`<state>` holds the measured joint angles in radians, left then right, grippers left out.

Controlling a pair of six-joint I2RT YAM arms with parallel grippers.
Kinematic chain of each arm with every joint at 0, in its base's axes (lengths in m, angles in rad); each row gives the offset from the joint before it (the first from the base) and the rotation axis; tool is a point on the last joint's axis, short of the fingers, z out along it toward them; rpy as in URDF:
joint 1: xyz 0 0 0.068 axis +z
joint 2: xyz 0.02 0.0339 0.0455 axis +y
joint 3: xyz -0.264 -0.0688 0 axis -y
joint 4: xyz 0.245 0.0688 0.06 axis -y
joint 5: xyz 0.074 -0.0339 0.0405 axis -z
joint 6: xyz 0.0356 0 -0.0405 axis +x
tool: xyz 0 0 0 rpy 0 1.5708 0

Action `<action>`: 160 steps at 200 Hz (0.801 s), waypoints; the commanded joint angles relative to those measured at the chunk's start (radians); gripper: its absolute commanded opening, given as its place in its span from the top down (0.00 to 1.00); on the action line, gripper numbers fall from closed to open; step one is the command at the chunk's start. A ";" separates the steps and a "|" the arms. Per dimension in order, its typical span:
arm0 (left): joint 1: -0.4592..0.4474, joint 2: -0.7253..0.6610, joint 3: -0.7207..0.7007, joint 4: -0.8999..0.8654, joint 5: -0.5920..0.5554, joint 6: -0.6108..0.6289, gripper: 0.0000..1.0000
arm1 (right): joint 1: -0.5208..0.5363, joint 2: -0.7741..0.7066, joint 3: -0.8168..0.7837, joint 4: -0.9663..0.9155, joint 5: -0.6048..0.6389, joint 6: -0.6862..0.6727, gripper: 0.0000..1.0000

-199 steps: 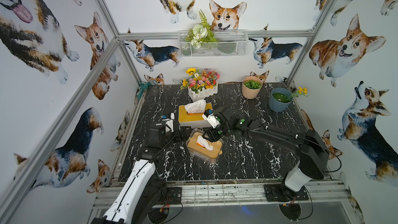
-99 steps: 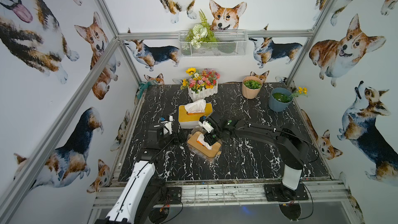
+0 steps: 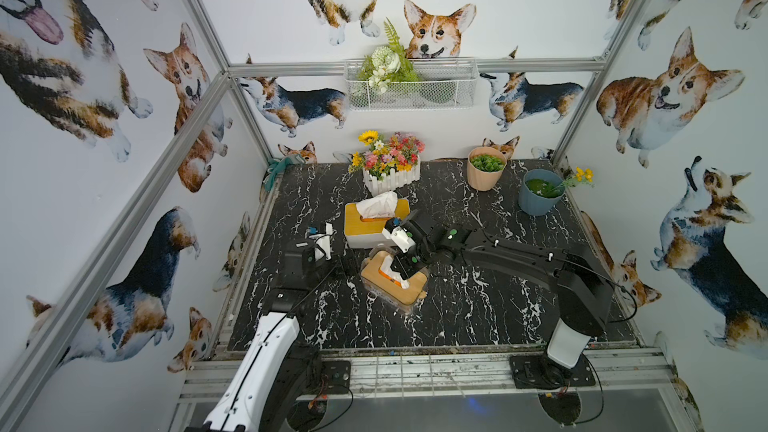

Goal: Put the tissue paper into the tissue box
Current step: Pull the paper towel from the tissue box, then move the tissue box to the center of the board.

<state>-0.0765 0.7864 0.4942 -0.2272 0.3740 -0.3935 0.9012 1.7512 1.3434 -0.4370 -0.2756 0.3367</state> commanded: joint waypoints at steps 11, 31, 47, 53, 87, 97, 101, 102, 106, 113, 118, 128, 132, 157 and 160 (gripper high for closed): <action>0.001 -0.002 -0.003 0.018 0.002 0.001 0.00 | 0.004 -0.008 0.033 -0.034 -0.019 -0.002 0.69; 0.001 0.000 -0.005 0.021 0.007 0.000 0.00 | 0.004 -0.051 0.039 -0.042 -0.003 0.000 0.62; 0.001 0.002 -0.008 0.030 0.019 -0.002 0.00 | 0.004 -0.117 0.019 -0.029 0.015 0.002 0.55; 0.001 0.006 -0.009 0.032 0.024 -0.004 0.00 | 0.004 -0.146 0.003 -0.023 0.027 0.005 0.52; 0.001 0.044 -0.011 0.062 0.092 -0.008 0.00 | 0.002 -0.347 -0.199 0.087 0.112 0.053 0.29; 0.001 0.055 -0.011 0.069 0.107 -0.010 0.00 | 0.002 -0.412 -0.265 0.118 0.126 0.073 0.25; 0.001 0.057 -0.011 0.071 0.112 -0.010 0.00 | 0.001 -0.433 -0.288 0.128 0.131 0.082 0.25; 0.001 0.059 -0.011 0.071 0.113 -0.011 0.00 | 0.000 -0.440 -0.295 0.130 0.132 0.084 0.25; 0.001 0.061 -0.013 0.073 0.114 -0.011 0.00 | -0.001 -0.464 -0.318 0.140 0.135 0.096 0.24; 0.001 0.061 -0.014 0.074 0.115 -0.013 0.00 | -0.001 -0.510 -0.359 0.153 0.152 0.119 0.18; 0.001 0.059 -0.016 0.074 0.115 -0.013 0.00 | -0.001 -0.539 -0.393 0.168 0.167 0.139 0.14; 0.001 0.057 -0.018 0.078 0.115 -0.013 0.00 | -0.002 -0.601 -0.459 0.203 0.190 0.185 0.06; 0.000 0.057 -0.018 0.079 0.115 -0.014 0.00 | -0.002 -0.621 -0.485 0.220 0.195 0.205 0.04; 0.000 0.073 -0.022 0.088 0.136 -0.018 0.00 | -0.007 -0.733 -0.643 0.339 0.163 0.330 0.00; 0.000 0.077 -0.022 0.089 0.140 -0.019 0.00 | -0.007 -0.740 -0.658 0.353 0.155 0.344 0.00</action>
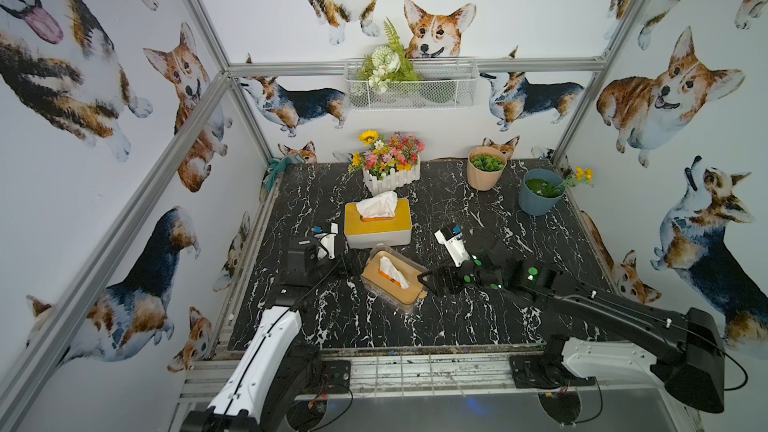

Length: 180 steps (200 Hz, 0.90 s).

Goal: Put the tissue paper into the tissue box
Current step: Move the tissue box to the center of the board.

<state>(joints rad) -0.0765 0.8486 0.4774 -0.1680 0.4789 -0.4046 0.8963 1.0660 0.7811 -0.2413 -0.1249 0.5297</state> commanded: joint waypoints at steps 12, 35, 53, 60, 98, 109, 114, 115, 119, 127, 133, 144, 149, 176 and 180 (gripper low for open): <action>-0.002 0.027 -0.003 0.034 0.045 -0.008 0.00 | -0.003 -0.073 -0.142 0.200 -0.018 0.200 0.00; -0.003 0.035 0.000 0.030 0.050 -0.007 0.00 | -0.003 -0.086 -0.195 0.240 -0.027 0.274 0.00; -0.008 0.028 -0.003 0.029 0.043 -0.007 0.00 | -0.004 -0.084 -0.227 0.279 -0.032 0.315 0.00; -0.011 0.025 -0.004 0.029 0.040 -0.007 0.00 | -0.004 -0.078 -0.237 0.299 -0.039 0.332 0.00; -0.011 0.032 -0.002 0.028 0.038 -0.007 0.00 | -0.004 -0.020 -0.275 0.418 -0.097 0.418 0.00; -0.011 0.032 0.000 0.027 0.037 -0.005 0.00 | -0.004 0.000 -0.283 0.454 -0.112 0.435 0.00; -0.011 0.031 -0.002 0.025 0.034 -0.005 0.00 | -0.004 0.008 -0.287 0.470 -0.119 0.443 0.00; -0.011 0.031 -0.001 0.025 0.034 -0.005 0.00 | -0.004 0.010 -0.288 0.473 -0.120 0.444 0.00; -0.011 0.029 -0.002 0.024 0.032 -0.005 0.00 | -0.003 0.018 -0.289 0.484 -0.123 0.450 0.00; -0.011 0.028 -0.002 0.021 0.030 -0.005 0.00 | -0.004 0.030 -0.292 0.508 -0.129 0.460 0.00; -0.011 0.027 -0.002 0.022 0.029 -0.005 0.00 | -0.005 0.040 -0.293 0.527 -0.134 0.468 0.00; -0.011 0.024 -0.002 0.022 0.026 -0.005 0.00 | -0.007 0.071 -0.290 0.564 -0.149 0.480 0.00; -0.011 0.023 -0.002 0.022 0.024 -0.005 0.00 | -0.008 0.087 -0.287 0.582 -0.158 0.487 0.00; -0.011 0.022 -0.002 0.020 0.023 -0.005 0.00 | -0.030 0.176 -0.249 0.664 -0.225 0.521 0.00; -0.012 0.022 -0.001 0.020 0.022 -0.005 0.00 | -0.034 0.187 -0.244 0.671 -0.233 0.526 0.00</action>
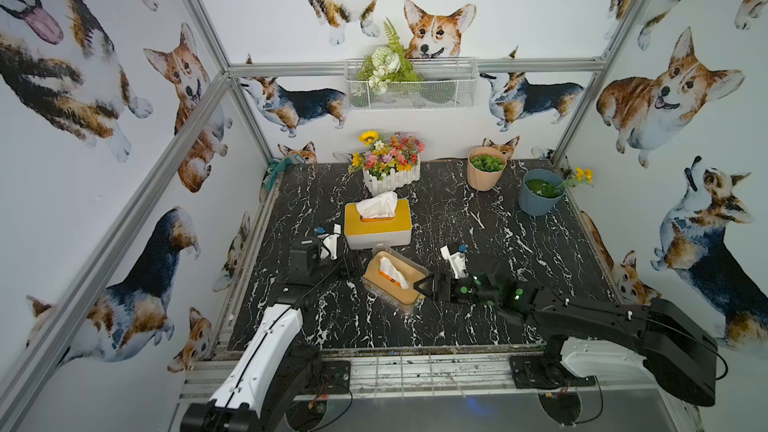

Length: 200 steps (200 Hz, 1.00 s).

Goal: Put the tissue paper into the tissue box
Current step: Move the tissue box to the center of the board.

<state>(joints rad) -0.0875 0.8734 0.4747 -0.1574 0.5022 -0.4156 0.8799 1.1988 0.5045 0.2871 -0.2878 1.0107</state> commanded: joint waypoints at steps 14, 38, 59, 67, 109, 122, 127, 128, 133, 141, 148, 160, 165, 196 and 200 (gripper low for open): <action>-0.001 -0.003 0.002 0.010 -0.003 0.006 0.00 | -0.046 0.103 0.055 0.185 -0.112 0.066 0.00; -0.001 -0.004 0.002 0.007 -0.004 0.006 0.00 | -0.094 0.167 0.093 0.241 -0.148 0.088 0.01; -0.001 -0.007 0.001 0.006 -0.008 0.006 0.00 | -0.125 0.227 0.138 0.297 -0.178 0.098 0.01; -0.003 -0.009 0.001 0.007 -0.010 0.007 0.00 | -0.131 0.254 0.163 0.312 -0.190 0.101 0.01; -0.004 -0.014 0.002 0.000 -0.017 0.009 0.00 | -0.153 0.432 0.291 0.424 -0.287 0.163 0.02; -0.003 -0.016 0.002 -0.001 -0.023 0.009 0.00 | -0.168 0.480 0.324 0.461 -0.307 0.187 0.03; -0.004 -0.017 0.002 -0.002 -0.025 0.009 0.00 | -0.174 0.496 0.336 0.469 -0.314 0.195 0.03; -0.004 -0.018 0.002 -0.002 -0.026 0.009 0.00 | -0.175 0.499 0.339 0.471 -0.315 0.197 0.03; -0.003 -0.019 0.002 -0.004 -0.030 0.010 0.00 | -0.180 0.514 0.349 0.476 -0.320 0.201 0.04; -0.004 -0.022 0.002 -0.007 -0.034 0.011 0.00 | -0.188 0.531 0.364 0.481 -0.328 0.204 0.04; -0.003 -0.024 0.003 -0.008 -0.038 0.012 0.00 | -0.194 0.537 0.373 0.476 -0.332 0.202 0.04; -0.004 -0.026 0.003 -0.011 -0.046 0.012 0.00 | -0.203 0.535 0.379 0.467 -0.332 0.192 0.05; -0.003 -0.028 0.003 -0.012 -0.049 0.012 0.00 | -0.206 0.530 0.378 0.461 -0.330 0.186 0.05; -0.003 -0.039 -0.001 -0.012 -0.066 0.006 0.00 | -0.235 0.460 0.363 0.363 -0.309 0.107 0.04; -0.004 -0.040 -0.001 -0.013 -0.069 0.005 0.00 | -0.242 0.449 0.358 0.347 -0.304 0.097 0.04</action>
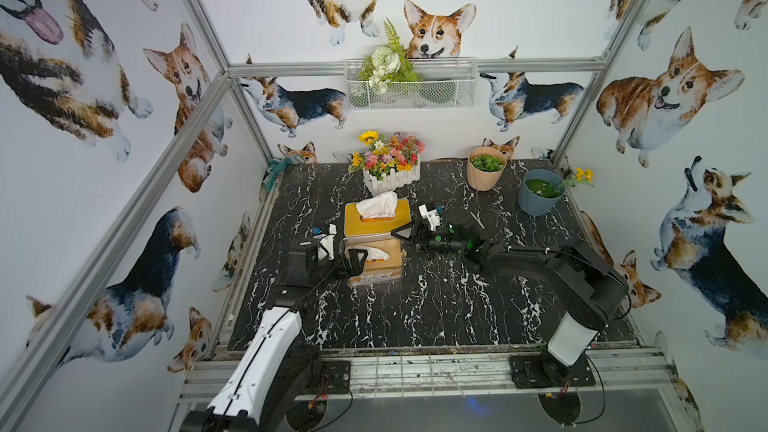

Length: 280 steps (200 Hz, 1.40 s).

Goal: Put the tissue paper into the tissue box
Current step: Move the tissue box to the center of the board, then reset both arms

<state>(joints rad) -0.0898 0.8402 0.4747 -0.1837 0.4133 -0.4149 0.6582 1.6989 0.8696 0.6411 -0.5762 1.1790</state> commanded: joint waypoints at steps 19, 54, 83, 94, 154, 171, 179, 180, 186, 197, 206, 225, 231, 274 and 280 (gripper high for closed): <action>-0.001 -0.012 -0.007 0.021 0.000 -0.013 0.00 | -0.060 -0.110 -0.045 -0.051 -0.004 -0.107 0.04; -0.001 -0.036 -0.077 0.135 0.000 -0.113 0.00 | -0.155 -0.255 -0.150 -0.101 0.034 -0.164 0.03; -0.001 -0.043 -0.107 0.190 0.004 -0.155 0.00 | -0.232 -0.379 -0.199 -0.215 0.053 -0.260 0.03; -0.001 -0.042 -0.108 0.207 0.006 -0.168 0.00 | -0.257 -0.426 -0.225 -0.248 0.067 -0.293 0.02; -0.013 -0.032 -0.117 0.278 -0.005 -0.244 0.00 | -0.381 -0.685 -0.333 -0.403 0.194 -0.480 0.00; -0.020 -0.011 -0.106 0.287 -0.009 -0.251 0.00 | -0.401 -0.736 -0.333 -0.462 0.250 -0.559 0.00; -0.025 0.003 -0.097 0.287 -0.013 -0.250 0.00 | -0.407 -0.755 -0.330 -0.484 0.281 -0.593 0.00; -0.026 0.005 -0.096 0.287 -0.014 -0.249 0.00 | -0.407 -0.758 -0.330 -0.487 0.285 -0.597 0.00; -0.029 0.017 -0.086 0.284 -0.018 -0.249 0.00 | -0.409 -0.771 -0.328 -0.501 0.310 -0.625 0.00; -0.033 0.033 -0.070 0.277 -0.032 -0.249 0.00 | -0.412 -0.796 -0.327 -0.515 0.349 -0.668 0.00; -0.034 0.048 -0.056 0.276 -0.041 -0.245 0.00 | -0.414 -0.812 -0.329 -0.519 0.377 -0.693 0.00; -0.034 0.074 -0.011 0.257 -0.064 -0.228 0.00 | -0.421 -0.846 -0.342 -0.515 0.448 -0.732 0.00; -0.035 0.082 0.005 0.243 -0.076 -0.218 0.00 | -0.426 -0.854 -0.349 -0.513 0.475 -0.737 0.00; -0.034 0.079 0.073 0.139 -0.280 -0.115 0.00 | -0.471 -0.886 -0.396 -0.462 0.619 -0.755 0.00; -0.034 0.074 0.080 0.129 -0.325 -0.096 0.00 | -0.478 -0.887 -0.406 -0.449 0.642 -0.760 0.00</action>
<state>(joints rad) -0.1242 0.9253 0.5285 0.0055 0.2634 -0.5999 0.1974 0.8200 0.4854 0.1516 -0.0593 0.4610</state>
